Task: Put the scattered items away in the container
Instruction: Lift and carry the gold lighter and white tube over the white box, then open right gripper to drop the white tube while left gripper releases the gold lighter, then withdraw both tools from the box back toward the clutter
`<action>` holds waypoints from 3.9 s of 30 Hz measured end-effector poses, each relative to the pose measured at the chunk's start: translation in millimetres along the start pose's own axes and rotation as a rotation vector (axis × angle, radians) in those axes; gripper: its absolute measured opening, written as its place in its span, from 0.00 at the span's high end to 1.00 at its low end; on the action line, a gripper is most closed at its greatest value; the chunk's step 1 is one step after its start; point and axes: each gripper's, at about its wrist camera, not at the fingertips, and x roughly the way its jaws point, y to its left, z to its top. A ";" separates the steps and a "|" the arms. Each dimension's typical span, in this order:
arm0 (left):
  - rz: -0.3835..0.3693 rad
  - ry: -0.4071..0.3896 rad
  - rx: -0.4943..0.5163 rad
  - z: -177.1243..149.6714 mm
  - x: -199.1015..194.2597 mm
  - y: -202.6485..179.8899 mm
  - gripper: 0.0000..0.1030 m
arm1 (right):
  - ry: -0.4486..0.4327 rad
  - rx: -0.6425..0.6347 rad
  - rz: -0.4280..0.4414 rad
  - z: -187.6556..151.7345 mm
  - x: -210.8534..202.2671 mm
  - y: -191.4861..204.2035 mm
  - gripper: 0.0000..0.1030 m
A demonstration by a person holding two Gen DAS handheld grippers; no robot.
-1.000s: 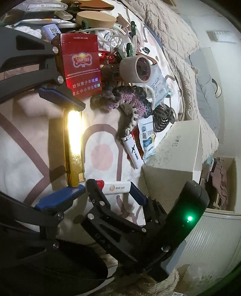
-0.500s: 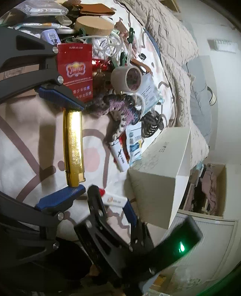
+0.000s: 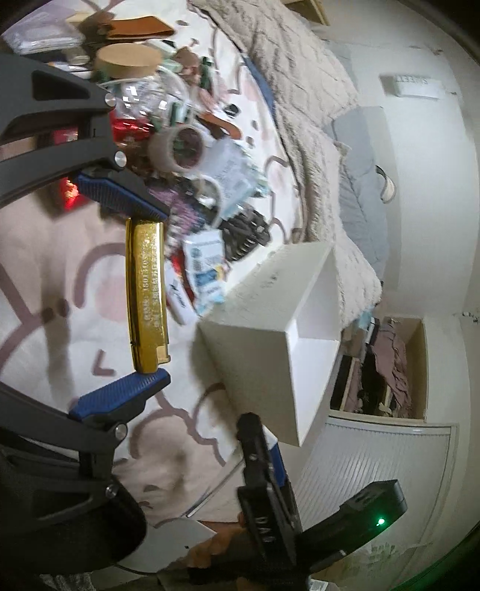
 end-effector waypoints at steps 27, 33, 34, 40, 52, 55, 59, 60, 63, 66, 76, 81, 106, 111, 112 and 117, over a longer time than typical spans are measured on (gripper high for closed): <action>0.000 -0.124 0.068 129.2 72.3 -66.5 0.21 | -0.229 -0.043 -0.039 100.3 -20.8 -104.0 0.18; 0.006 -0.131 0.037 150.9 94.6 -63.9 0.21 | -0.164 -0.021 0.006 107.7 14.9 -120.2 0.18; 0.008 -0.127 0.031 153.5 98.7 -62.8 0.21 | -0.154 -0.015 0.021 107.8 18.4 -121.7 0.18; 0.008 -0.100 -0.031 166.2 119.3 -50.9 0.21 | -0.038 0.009 0.085 98.1 48.1 -130.6 0.18; -0.034 -0.014 -0.067 188.5 154.8 -59.8 0.21 | 0.142 0.016 0.045 86.3 81.4 -134.5 0.18; -0.042 0.000 -0.076 190.1 159.8 -61.9 0.21 | 0.145 -0.027 0.017 83.3 83.4 -129.2 0.18; -0.046 0.019 -0.102 189.4 164.3 -59.1 0.21 | 0.157 -0.043 0.020 82.4 82.4 -130.3 0.18; -0.046 0.022 -0.106 189.2 165.0 -58.0 0.21 | 0.157 -0.044 0.023 83.1 82.1 -130.6 0.18; -0.045 0.028 -0.106 189.2 165.8 -57.0 0.21 | 0.153 -0.041 0.043 83.8 79.0 -132.0 0.18; -0.039 0.032 -0.101 188.8 167.2 -56.6 0.21 | 0.146 -0.062 0.046 83.9 75.0 -128.2 0.18; -0.049 0.126 -0.138 192.7 187.3 -60.5 0.21 | 0.141 -0.104 0.055 82.8 67.0 -120.4 0.18; -0.057 0.202 -0.138 189.8 202.3 -71.0 0.21 | 0.150 -0.112 0.047 82.0 67.3 -120.9 0.18; -0.044 0.412 -0.259 168.4 232.8 -65.4 0.14 | 0.163 -0.122 0.035 80.0 69.7 -118.4 0.18; -0.039 0.397 -0.220 171.9 228.8 -72.2 0.09 | 0.165 -0.123 0.034 80.3 70.4 -118.6 0.18; -0.033 0.394 -0.207 172.5 228.3 -73.7 0.09 | 0.165 -0.123 0.033 80.3 70.5 -118.9 0.18; -0.015 0.366 -0.185 176.1 222.0 -74.5 0.09 | 0.149 -0.121 0.031 81.1 68.7 -120.2 0.18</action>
